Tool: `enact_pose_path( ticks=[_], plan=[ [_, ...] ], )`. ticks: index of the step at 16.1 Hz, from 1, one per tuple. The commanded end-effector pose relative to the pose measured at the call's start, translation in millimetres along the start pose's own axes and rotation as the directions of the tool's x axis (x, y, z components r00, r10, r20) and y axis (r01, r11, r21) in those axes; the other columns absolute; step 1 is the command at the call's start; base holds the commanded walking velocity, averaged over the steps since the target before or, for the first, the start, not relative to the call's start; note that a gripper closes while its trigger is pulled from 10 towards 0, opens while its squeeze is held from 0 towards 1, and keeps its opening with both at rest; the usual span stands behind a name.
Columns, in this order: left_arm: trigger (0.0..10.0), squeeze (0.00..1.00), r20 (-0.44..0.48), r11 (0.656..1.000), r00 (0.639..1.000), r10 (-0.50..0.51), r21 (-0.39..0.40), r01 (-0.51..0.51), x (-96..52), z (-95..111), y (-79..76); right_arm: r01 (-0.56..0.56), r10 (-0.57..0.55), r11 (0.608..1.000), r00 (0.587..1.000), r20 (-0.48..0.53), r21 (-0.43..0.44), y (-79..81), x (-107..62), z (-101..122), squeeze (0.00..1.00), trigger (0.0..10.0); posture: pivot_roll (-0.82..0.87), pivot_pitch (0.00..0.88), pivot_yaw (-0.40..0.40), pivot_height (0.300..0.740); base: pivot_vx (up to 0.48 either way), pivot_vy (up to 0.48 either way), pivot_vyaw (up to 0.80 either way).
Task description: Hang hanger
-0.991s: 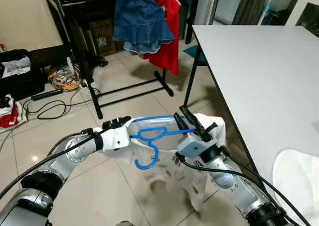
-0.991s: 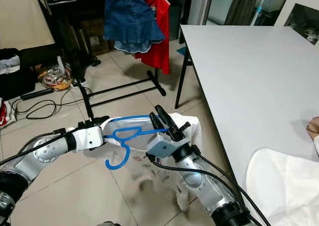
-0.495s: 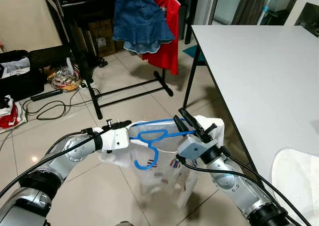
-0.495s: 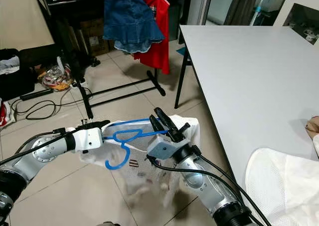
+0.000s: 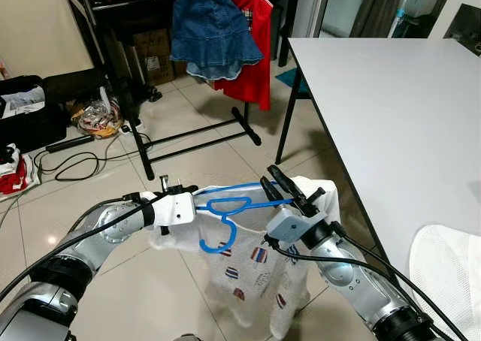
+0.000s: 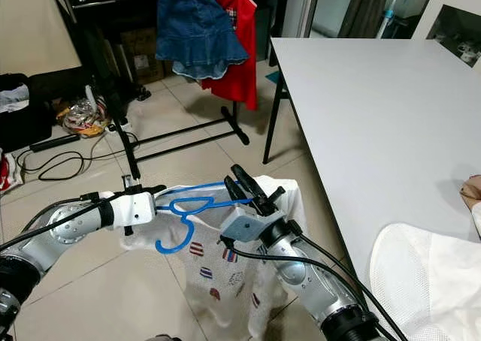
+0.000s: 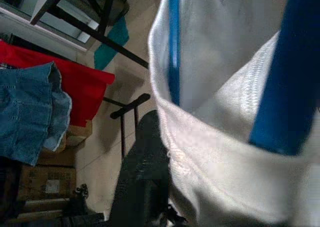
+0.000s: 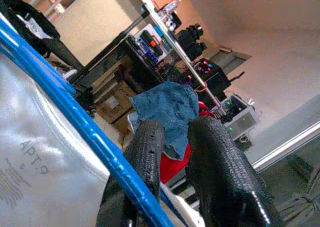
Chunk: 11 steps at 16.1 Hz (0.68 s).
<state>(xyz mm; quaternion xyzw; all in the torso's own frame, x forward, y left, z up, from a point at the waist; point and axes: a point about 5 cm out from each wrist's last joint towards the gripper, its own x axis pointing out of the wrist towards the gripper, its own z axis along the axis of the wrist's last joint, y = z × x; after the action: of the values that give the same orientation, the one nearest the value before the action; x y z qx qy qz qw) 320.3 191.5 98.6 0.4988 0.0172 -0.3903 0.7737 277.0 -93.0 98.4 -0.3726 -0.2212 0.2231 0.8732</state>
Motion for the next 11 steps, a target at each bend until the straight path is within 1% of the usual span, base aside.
enact_pose_path(
  ticks=[1, 5, 7, 8, 9, 11],
  plan=[
    [0.0, 0.00, 0.005, 0.999, 0.999, 0.034, 0.038, -0.034, 2.4, 5.4, 12.3, -0.024, 0.024, 1.000, 0.999, 0.029, 0.004, 4.7, 0.0, 5.4, 0.00, 10.0, 0.07, 0.077, 0.022, 0.740, 0.000, 0.000, 0.00],
    [0.0, 0.00, -0.010, 0.998, 0.998, 0.055, 0.043, -0.054, 3.2, 4.6, 14.3, -0.025, 0.024, 1.000, 0.999, 0.023, 0.007, 5.3, -0.7, 4.9, 0.00, 10.0, 0.07, 0.077, 0.022, 0.740, 0.000, 0.000, 0.00],
    [0.0, 0.00, -0.014, 0.998, 0.998, 0.063, 0.028, -0.063, 5.0, 4.9, 12.9, -0.036, 0.035, 0.999, 0.999, 0.018, 0.038, 6.2, -2.0, 3.9, 0.00, 10.0, 0.07, 0.077, 0.020, 0.740, 0.000, 0.000, 0.00],
    [0.0, 0.00, -0.013, 0.998, 0.998, 0.064, 0.025, -0.063, 5.4, 5.1, 12.0, -0.036, 0.035, 0.998, 0.999, 0.019, 0.050, 6.0, -2.3, 4.1, 0.33, 10.0, 0.07, 0.077, 0.019, 0.740, 0.000, 0.000, 0.00],
    [0.0, 0.00, -0.011, 0.998, 0.998, 0.064, 0.010, -0.064, 6.0, 5.0, 9.9, -0.037, 0.034, 0.995, 0.999, 0.027, 0.088, 5.6, -2.6, 5.5, 1.00, 10.0, 0.07, 0.077, 0.018, 0.740, 0.000, 0.000, 0.00],
    [0.0, 0.00, -0.005, 0.997, 0.997, 0.075, -0.026, -0.075, 7.0, 5.2, 8.1, -0.064, 0.061, 0.991, 0.998, 0.027, 0.114, 8.8, -3.4, 6.7, 1.00, 10.0, 0.07, 0.078, 0.016, 0.740, 0.000, 0.000, 0.00]
  ],
)
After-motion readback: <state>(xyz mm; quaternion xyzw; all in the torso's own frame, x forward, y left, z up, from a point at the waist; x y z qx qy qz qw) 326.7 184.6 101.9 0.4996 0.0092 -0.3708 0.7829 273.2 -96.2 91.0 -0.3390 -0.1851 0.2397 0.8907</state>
